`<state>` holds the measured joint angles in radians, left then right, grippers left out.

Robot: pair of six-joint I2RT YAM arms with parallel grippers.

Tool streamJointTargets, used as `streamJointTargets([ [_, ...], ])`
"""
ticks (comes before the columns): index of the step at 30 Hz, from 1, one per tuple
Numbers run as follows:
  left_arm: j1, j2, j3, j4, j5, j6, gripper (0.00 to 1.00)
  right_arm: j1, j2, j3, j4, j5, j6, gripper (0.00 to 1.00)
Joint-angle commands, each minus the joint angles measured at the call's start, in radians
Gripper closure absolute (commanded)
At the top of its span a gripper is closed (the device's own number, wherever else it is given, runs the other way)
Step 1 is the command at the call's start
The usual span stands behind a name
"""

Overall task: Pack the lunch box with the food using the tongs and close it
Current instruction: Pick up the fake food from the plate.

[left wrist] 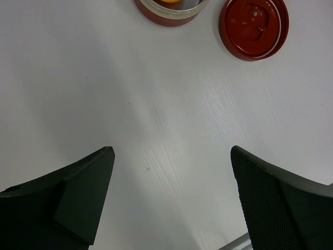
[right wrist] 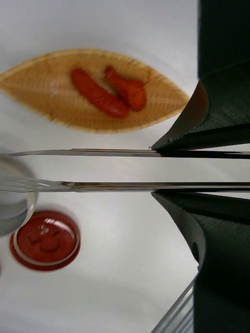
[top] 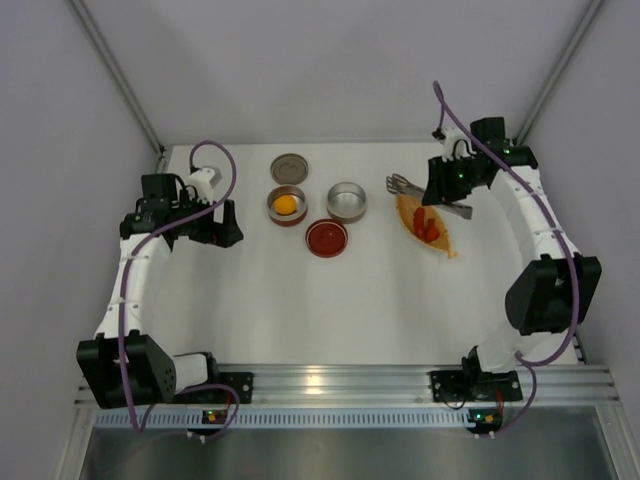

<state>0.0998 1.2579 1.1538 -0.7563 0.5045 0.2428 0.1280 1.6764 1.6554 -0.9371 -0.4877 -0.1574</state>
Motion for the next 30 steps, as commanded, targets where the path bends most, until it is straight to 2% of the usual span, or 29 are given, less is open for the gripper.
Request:
streamJointTargets([
  [1,0.006,-0.023,-0.008,-0.014,0.009,0.026,0.02,-0.086,-0.107,-0.066,-0.116,0.078,-0.071,0.66],
  [4,0.006,-0.031,-0.012,-0.012,0.008,0.027,0.02,-0.169,-0.159,-0.121,-0.147,0.1,-0.085,0.66],
  [9,0.006,-0.041,-0.013,-0.015,-0.018,0.029,0.02,-0.195,-0.185,-0.183,-0.167,0.12,-0.07,0.66],
  [23,0.006,-0.075,-0.026,-0.038,-0.05,0.053,0.02,-0.177,-0.141,-0.232,-0.128,0.175,0.085,0.65],
  [30,0.006,-0.081,-0.037,-0.035,-0.064,0.064,0.02,-0.093,-0.133,-0.232,-0.088,0.25,0.147,0.62],
])
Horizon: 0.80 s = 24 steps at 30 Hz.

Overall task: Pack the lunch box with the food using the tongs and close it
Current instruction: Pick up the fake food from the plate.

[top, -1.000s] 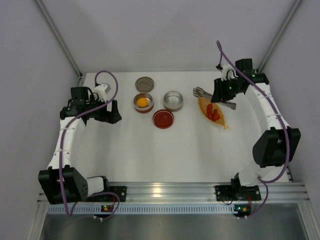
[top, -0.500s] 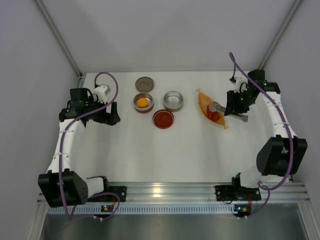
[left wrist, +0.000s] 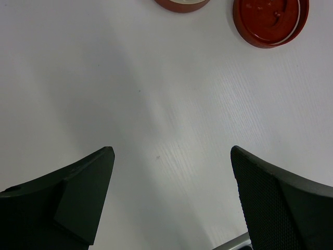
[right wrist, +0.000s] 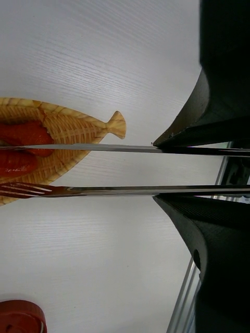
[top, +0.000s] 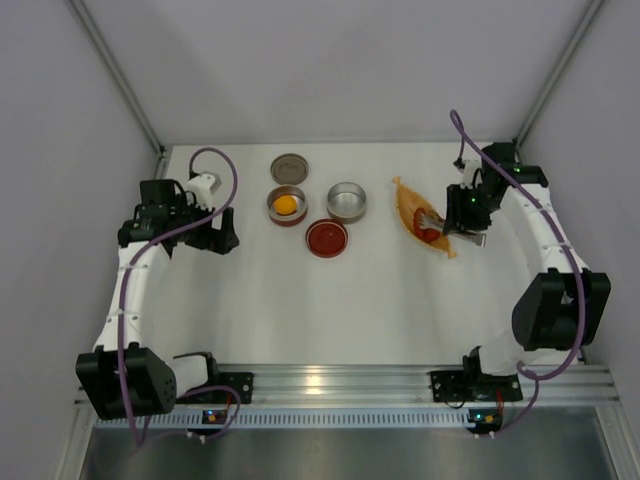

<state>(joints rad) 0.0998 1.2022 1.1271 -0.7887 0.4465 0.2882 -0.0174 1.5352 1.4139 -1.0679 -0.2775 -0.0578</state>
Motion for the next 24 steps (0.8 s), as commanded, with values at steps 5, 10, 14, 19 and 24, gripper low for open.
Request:
streamJointTargets([
  [5,0.006,-0.033,-0.03,0.008,-0.002,0.02,0.02,0.082,0.039,0.022,0.052,0.066,0.05,0.62],
  [10,0.006,-0.042,-0.039,0.009,0.004,0.028,0.02,0.097,0.071,0.048,0.056,0.09,0.088,0.62],
  [14,0.006,-0.055,-0.047,0.019,0.006,0.032,0.02,0.099,0.091,0.071,0.049,0.115,0.092,0.62],
  [19,0.006,-0.056,-0.058,0.025,0.008,0.029,0.02,0.099,0.094,0.077,0.051,0.113,0.098,0.61],
  [24,0.006,-0.055,-0.056,0.029,0.006,0.029,0.02,0.1,0.117,0.083,0.054,0.104,0.099,0.61],
])
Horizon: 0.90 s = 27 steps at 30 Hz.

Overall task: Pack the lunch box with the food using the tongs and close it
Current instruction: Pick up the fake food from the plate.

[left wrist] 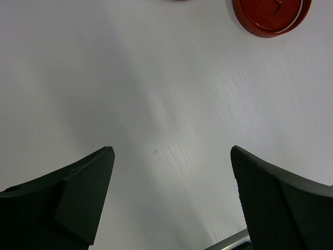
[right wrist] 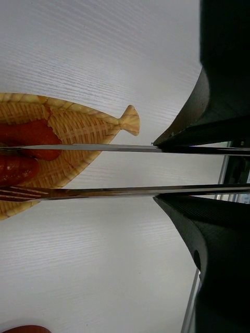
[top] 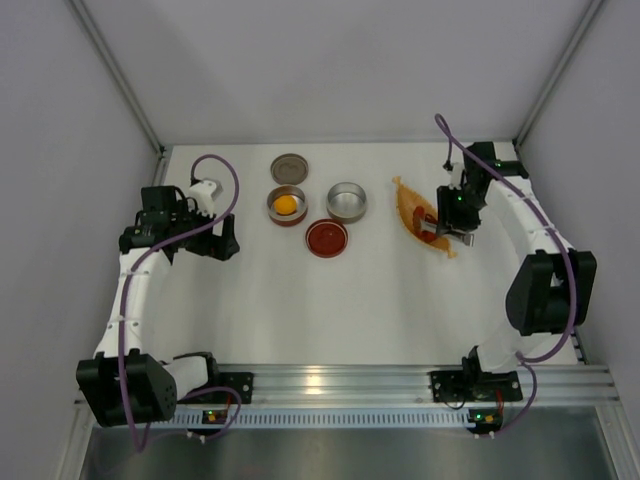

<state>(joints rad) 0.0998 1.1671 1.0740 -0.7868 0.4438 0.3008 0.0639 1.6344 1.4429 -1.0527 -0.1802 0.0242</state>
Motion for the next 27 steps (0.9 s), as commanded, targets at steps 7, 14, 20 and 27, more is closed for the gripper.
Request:
streamJointTargets([
  [7,0.006,-0.018,-0.005,0.027,0.003,0.017,0.02,0.034,0.057,0.08,0.054,0.007,0.022,0.61],
  [14,0.006,-0.015,-0.003,0.027,-0.007,0.021,0.02,0.043,0.091,0.083,0.057,0.024,0.02,0.63],
  [20,0.006,-0.014,-0.006,0.027,-0.007,0.023,0.02,0.043,0.084,0.093,0.043,0.028,0.011,0.78],
  [27,0.006,-0.017,-0.003,0.023,-0.004,0.018,0.02,0.037,0.053,0.146,-0.003,0.021,-0.016,1.0],
])
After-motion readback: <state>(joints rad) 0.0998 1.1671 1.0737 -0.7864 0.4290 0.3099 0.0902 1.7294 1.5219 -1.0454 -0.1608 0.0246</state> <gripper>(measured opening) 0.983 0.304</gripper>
